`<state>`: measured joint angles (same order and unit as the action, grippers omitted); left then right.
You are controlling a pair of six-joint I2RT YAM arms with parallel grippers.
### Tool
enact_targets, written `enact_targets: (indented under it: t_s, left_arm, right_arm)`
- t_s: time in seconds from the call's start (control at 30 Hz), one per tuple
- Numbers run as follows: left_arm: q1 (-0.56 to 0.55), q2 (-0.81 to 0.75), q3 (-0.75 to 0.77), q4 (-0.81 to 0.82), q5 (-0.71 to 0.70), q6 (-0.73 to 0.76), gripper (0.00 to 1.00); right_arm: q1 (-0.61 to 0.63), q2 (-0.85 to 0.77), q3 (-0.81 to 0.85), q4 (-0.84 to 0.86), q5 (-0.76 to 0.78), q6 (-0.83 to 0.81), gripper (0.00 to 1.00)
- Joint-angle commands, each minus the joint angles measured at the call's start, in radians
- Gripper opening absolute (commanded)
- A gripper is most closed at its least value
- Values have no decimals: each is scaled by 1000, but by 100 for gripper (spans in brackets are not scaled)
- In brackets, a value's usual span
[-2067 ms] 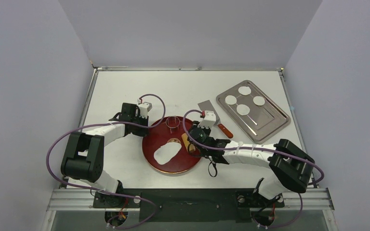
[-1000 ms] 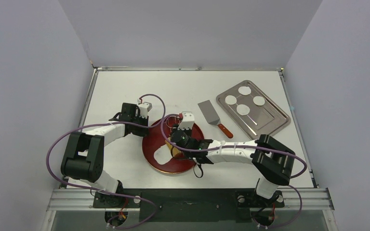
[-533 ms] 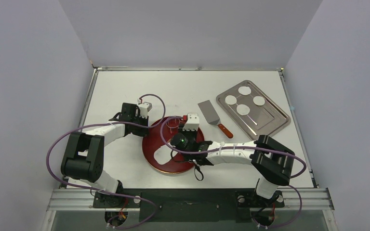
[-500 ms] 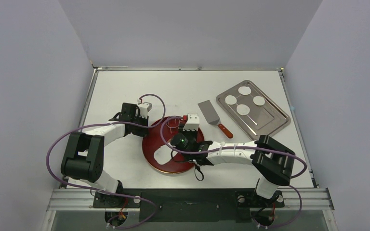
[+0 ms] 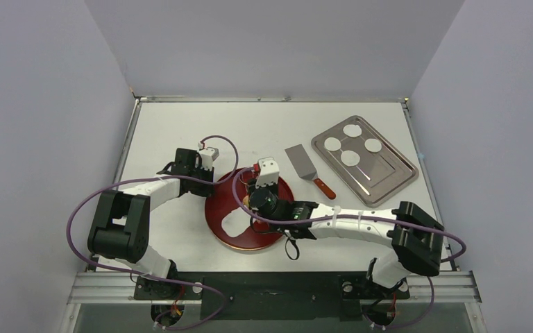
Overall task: Roll out the dumpling wrappers from the dough
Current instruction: Flatten out the dough on the work surface.
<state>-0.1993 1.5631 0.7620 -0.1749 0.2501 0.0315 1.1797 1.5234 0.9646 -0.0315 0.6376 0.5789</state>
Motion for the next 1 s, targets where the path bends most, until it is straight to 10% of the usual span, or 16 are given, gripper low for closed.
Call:
enact_targets:
  t_s: [0.0, 0.97]
  left_arm:
    - [-3, -10, 1, 31, -27, 5, 0]
    - [0, -15, 6, 25, -39, 3, 0]
  right_arm:
    - [3, 85, 60, 161, -148, 19, 0]
    - [-72, 82, -165, -91, 161, 131, 0]
